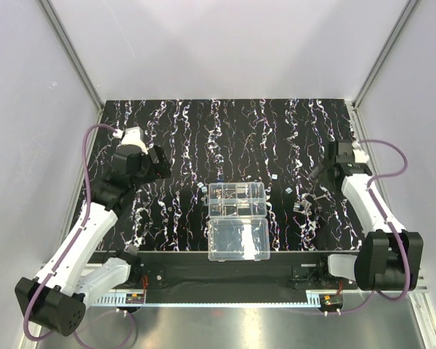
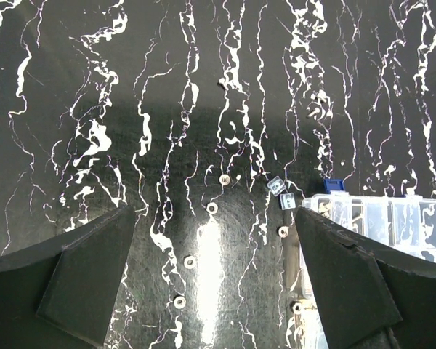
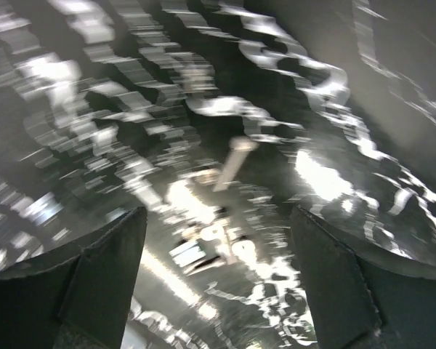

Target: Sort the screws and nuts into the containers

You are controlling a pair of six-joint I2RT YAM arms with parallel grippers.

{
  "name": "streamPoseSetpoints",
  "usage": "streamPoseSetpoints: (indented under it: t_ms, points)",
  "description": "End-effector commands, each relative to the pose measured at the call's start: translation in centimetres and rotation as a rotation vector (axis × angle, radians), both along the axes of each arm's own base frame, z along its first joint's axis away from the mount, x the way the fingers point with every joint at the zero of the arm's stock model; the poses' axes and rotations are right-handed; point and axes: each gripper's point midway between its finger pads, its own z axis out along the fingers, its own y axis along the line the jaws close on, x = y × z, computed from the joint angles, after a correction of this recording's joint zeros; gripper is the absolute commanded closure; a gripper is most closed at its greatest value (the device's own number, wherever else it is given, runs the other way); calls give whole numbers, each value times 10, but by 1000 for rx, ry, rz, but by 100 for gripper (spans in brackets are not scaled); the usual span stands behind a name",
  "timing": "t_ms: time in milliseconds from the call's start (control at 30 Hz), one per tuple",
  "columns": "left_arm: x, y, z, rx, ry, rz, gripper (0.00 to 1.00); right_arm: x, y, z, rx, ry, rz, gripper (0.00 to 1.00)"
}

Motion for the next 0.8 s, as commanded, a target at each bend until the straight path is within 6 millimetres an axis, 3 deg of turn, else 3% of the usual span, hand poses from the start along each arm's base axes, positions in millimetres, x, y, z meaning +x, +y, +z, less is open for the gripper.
streamPoseSetpoints:
  t_ms: [0,200,433,500,767]
  points:
    - [9,-8,5,-32,-30,-40,1,-9,-28,-15,18,-16,-177,14]
    - [11,-3,0,-45,-15,-28,1,-10,-42,-39,-27,35,-238,22]
    - [15,-1,-8,-60,8,-21,1,19,-38,-63,22,18,-224,32]
    - [17,1,-10,-63,16,-13,1,19,-38,-78,22,79,-224,34]
    - [19,8,-13,-65,23,10,1,12,-33,-92,45,110,-229,46]
